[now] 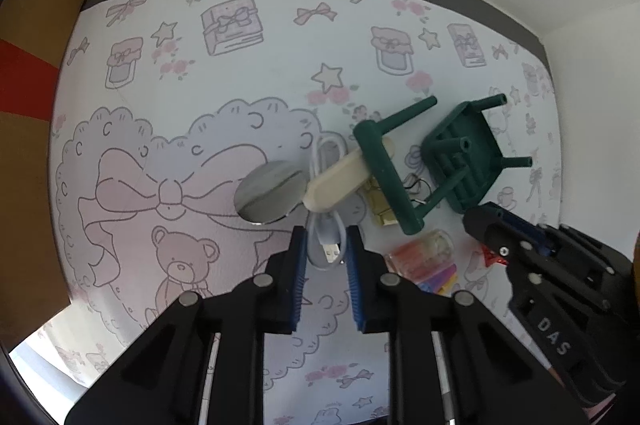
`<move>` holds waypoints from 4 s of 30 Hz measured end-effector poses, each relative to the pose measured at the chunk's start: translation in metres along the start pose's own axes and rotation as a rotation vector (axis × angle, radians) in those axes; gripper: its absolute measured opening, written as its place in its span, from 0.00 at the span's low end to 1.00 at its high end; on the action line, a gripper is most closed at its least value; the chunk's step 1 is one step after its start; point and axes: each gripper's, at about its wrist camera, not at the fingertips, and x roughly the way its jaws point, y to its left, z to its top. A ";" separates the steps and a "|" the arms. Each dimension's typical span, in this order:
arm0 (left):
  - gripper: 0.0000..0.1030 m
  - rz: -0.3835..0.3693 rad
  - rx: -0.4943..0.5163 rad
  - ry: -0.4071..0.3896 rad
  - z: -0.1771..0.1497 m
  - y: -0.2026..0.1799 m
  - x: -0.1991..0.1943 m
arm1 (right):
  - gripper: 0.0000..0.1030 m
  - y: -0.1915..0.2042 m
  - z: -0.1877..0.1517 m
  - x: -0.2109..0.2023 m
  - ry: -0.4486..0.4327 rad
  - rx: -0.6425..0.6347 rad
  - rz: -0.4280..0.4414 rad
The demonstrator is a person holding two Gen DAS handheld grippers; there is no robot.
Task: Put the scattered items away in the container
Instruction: 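Grasp the white USB cable with the left gripper while the right gripper grasps the yellow star clip, then lift the cable and star clip and carry both over the cardboard box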
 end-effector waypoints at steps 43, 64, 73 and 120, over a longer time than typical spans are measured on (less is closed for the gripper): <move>0.03 -0.085 0.013 -0.199 -0.078 0.027 -0.107 | 0.48 0.038 -0.072 -0.099 -0.211 -0.030 0.017; 0.03 -0.063 -0.010 -0.072 -0.055 0.025 -0.057 | 0.70 0.026 -0.079 0.015 0.115 -0.105 -0.063; 0.03 -0.051 0.003 -0.049 -0.055 0.021 -0.049 | 0.58 0.032 -0.082 0.016 0.112 -0.166 -0.104; 0.03 0.051 -0.013 -0.632 -0.056 0.059 -0.294 | 0.58 0.190 0.000 -0.246 -0.455 -0.419 0.017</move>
